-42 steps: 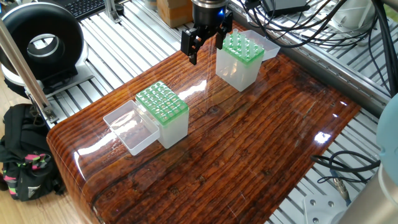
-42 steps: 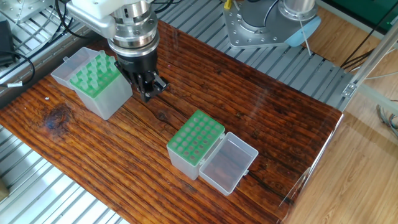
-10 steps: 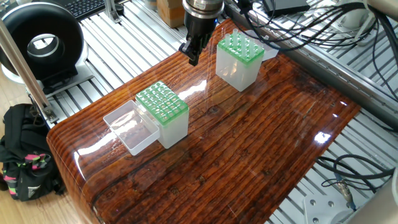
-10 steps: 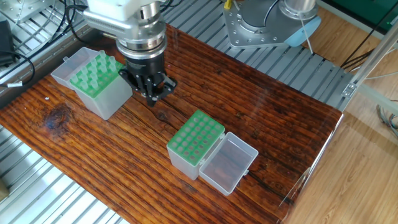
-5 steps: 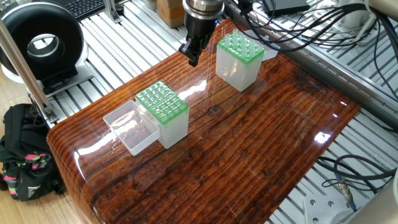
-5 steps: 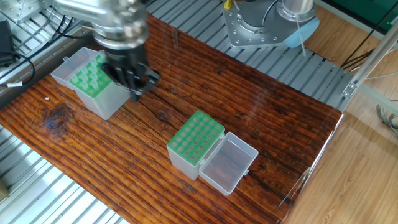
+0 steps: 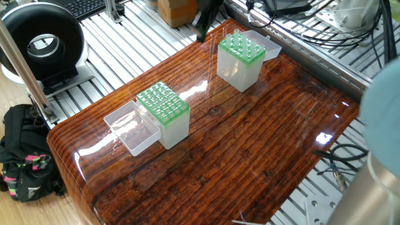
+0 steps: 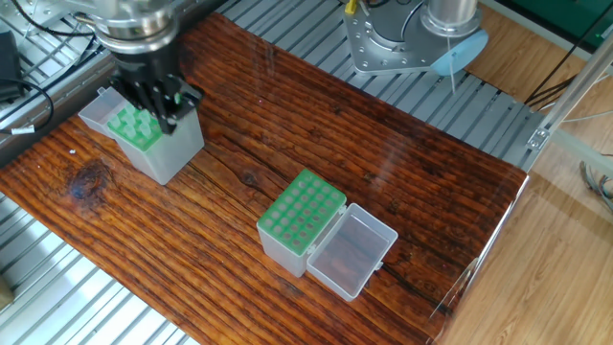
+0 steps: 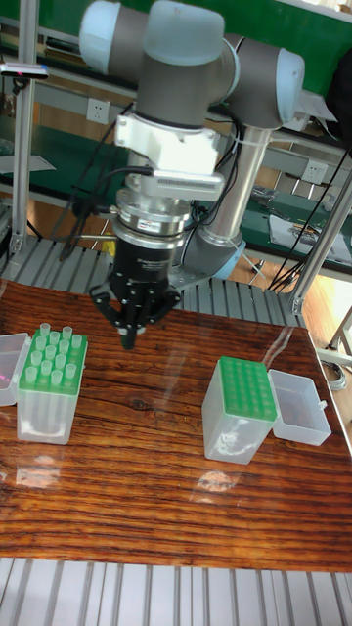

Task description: Transfer all large pipette tips from one holder to another

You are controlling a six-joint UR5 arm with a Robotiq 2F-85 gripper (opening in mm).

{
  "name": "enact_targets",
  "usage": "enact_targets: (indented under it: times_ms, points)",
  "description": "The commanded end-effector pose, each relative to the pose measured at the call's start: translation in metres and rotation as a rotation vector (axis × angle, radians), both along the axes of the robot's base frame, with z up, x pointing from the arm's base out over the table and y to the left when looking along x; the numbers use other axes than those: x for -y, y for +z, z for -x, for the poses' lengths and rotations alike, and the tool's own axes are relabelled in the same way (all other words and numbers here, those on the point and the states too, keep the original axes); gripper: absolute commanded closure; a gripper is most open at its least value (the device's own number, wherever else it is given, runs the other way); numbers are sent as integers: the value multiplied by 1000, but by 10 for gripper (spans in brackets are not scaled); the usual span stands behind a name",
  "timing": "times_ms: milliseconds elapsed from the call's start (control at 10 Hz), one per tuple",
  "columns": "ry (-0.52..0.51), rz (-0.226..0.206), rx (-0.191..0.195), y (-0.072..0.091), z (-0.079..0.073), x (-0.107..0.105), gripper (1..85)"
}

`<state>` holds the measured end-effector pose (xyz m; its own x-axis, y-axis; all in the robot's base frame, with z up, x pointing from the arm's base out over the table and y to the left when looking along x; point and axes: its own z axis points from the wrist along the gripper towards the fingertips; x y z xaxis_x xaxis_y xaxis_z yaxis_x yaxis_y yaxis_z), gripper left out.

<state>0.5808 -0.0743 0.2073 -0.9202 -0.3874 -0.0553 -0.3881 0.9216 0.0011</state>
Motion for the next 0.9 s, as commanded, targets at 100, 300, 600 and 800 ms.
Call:
enact_targets:
  times_ms: [100, 300, 600, 800]
  points:
    - [116, 85, -42, -7, 41, 36, 783]
    - [136, 52, 17, -11, 37, 21, 667]
    - [142, 50, -6, -6, 43, 29, 673]
    - [145, 38, 2, -13, 43, 39, 673]
